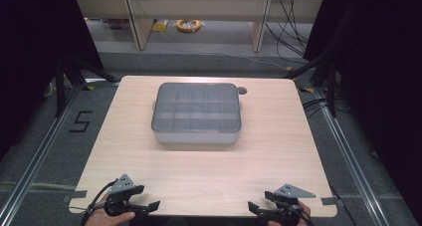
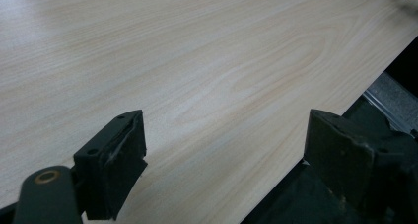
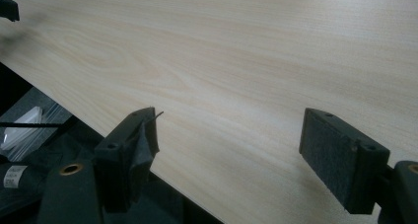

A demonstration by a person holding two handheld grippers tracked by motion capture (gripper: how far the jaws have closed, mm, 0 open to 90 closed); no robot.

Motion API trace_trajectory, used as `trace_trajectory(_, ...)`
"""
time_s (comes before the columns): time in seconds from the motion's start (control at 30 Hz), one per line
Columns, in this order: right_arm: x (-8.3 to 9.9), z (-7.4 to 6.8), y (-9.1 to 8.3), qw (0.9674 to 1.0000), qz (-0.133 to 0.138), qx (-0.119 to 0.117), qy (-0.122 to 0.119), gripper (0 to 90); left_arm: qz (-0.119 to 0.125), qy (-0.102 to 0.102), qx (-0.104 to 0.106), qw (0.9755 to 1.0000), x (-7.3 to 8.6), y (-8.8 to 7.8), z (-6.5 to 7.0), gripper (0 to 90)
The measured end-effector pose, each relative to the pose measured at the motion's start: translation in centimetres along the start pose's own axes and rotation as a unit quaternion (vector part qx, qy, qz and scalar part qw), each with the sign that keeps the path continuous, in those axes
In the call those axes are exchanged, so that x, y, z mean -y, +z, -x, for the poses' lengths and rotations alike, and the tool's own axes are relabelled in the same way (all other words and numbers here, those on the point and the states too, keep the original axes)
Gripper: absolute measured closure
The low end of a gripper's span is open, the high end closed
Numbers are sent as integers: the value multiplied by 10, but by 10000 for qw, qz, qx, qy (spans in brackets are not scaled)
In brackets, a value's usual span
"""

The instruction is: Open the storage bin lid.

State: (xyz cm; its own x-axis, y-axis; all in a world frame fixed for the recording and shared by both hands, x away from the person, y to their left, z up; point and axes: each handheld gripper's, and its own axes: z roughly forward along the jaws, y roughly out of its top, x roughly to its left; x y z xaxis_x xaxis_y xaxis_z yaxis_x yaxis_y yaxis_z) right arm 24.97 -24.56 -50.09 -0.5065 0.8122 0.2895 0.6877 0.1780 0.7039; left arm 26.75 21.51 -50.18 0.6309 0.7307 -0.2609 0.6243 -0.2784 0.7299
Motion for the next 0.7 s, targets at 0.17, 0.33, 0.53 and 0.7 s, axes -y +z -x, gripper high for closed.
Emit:
trace_trajectory(0.17, 0, 2, -1, 9999, 34, 7, 103, 230, 73, -67, 4, 10000, -1, 0, 1, 157)
trace_trajectory(0.33, -1, 2, -2, 9983, 223, -176, 509, 219, 194, -190, -28, 9996, -1, -2, -1, 164)
trace_trajectory(0.53, -2, 6, -6, 9970, 444, -178, 614, 192, 266, -217, -31, 9994, -3, -3, -2, 163)
trace_trajectory(0.7, -3, 10, -7, 9942, 709, -188, 782, 194, 307, -183, -47, 9993, -5, -4, -3, 162)
